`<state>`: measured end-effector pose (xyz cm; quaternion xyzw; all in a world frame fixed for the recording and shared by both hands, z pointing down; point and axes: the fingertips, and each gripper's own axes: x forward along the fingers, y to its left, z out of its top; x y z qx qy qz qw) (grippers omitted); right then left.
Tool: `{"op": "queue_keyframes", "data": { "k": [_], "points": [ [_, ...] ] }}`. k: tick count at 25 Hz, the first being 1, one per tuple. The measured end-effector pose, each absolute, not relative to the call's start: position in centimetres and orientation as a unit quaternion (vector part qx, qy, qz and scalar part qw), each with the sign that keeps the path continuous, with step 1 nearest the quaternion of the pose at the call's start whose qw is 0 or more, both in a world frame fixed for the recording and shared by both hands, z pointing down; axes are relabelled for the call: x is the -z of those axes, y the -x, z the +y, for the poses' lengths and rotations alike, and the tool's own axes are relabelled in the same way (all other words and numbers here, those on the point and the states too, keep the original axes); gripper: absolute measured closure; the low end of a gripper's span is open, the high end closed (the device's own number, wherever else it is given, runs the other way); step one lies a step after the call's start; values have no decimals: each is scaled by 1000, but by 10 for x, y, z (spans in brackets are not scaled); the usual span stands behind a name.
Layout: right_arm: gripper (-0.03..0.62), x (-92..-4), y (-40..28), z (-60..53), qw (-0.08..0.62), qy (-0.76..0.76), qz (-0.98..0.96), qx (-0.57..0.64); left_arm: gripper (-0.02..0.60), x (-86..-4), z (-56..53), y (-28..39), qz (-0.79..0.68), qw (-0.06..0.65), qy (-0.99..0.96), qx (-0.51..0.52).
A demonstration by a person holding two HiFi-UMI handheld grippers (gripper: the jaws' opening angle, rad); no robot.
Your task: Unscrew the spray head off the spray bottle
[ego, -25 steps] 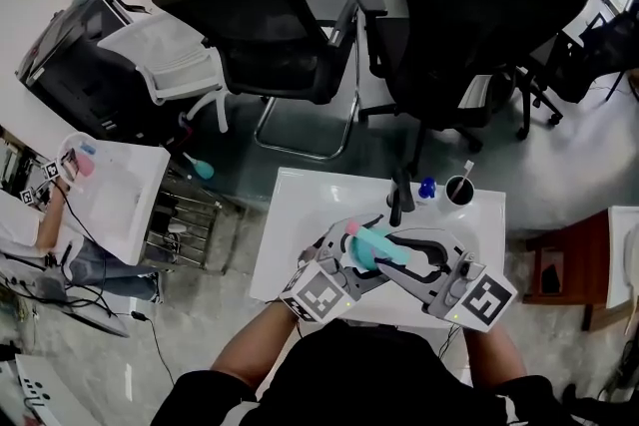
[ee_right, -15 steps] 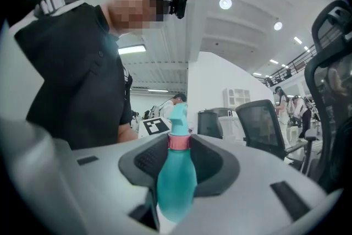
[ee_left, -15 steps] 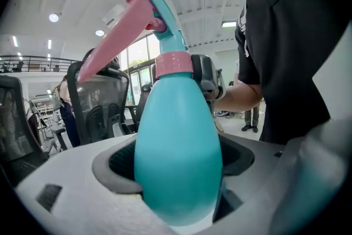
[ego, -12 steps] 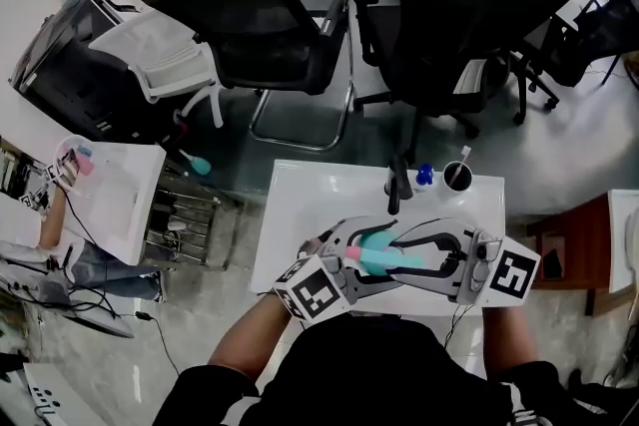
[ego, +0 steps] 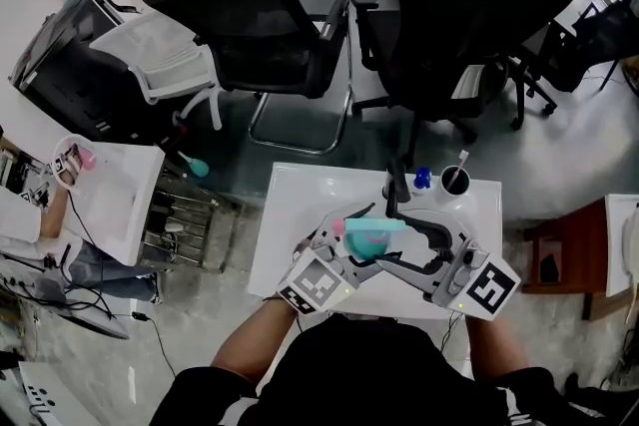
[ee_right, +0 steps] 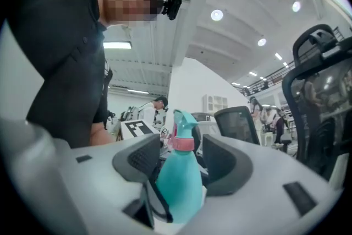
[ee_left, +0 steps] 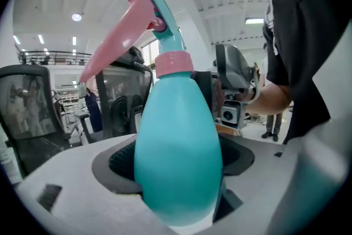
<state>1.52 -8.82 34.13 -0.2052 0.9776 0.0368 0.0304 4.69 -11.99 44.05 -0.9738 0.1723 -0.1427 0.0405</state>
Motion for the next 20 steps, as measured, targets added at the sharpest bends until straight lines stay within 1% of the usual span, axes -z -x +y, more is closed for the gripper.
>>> {"op": "queue_keyframes", "data": {
  "k": [4,8,14,15,20],
  "points": [
    [398,-342,-16,-98,31,269,962,-25,176,-448,-139,-33,236,26,958,159],
    [399,-350,-14,-107,18,303,953,-14,176,-461,-145,-27,268,18,948,172],
    [426,-351,-11,-116,41,349,936,11,175,-466,-157,-26,326,56,923,198],
    [439,-352,-10,-119,40,361,932,9,175,-466,-159,-27,332,56,921,197],
    [453,-359,-11,-128,13,393,919,-17,175,-467,-164,-31,341,56,917,200]
  ]
}}
